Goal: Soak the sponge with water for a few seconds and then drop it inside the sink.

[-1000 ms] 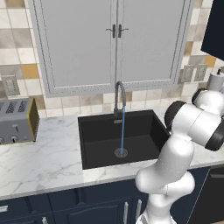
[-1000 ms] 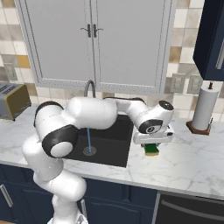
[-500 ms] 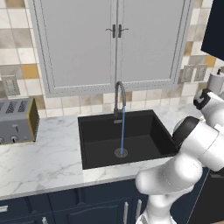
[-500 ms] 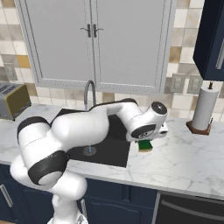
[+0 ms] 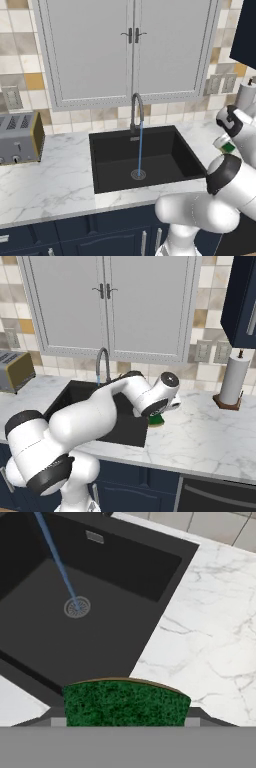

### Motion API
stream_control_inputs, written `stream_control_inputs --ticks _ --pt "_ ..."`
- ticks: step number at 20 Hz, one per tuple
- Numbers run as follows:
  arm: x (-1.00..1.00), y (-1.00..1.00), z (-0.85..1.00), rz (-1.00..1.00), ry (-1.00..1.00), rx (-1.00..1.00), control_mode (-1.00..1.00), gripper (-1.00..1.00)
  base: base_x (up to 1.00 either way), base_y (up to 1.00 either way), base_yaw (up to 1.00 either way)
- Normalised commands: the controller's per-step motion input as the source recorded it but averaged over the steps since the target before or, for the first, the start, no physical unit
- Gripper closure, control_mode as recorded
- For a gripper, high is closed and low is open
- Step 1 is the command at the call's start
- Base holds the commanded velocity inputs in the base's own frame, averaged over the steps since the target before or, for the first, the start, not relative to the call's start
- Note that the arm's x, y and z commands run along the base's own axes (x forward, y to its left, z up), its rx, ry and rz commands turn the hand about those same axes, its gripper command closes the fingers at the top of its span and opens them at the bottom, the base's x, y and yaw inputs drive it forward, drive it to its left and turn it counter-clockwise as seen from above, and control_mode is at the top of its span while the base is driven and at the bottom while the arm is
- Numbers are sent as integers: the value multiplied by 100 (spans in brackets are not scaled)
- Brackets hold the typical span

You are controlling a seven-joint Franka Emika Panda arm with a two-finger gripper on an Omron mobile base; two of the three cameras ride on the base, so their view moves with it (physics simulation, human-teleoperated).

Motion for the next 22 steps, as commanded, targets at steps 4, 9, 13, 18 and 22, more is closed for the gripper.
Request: stream_control_inputs --ticks 4,9,13,18,22 --pt "0 29 0 13 0 0 -100 100 0 0 0" --pt "0 29 3 10 0 0 -100 100 0 0 0" --pt "0 28 0 8 -5 2 -100 100 0 0 0" --pt "3 24 0 1 -4 9 -100 100 0 0 0" --pt "4 29 0 0 -5 9 -100 100 0 0 0"
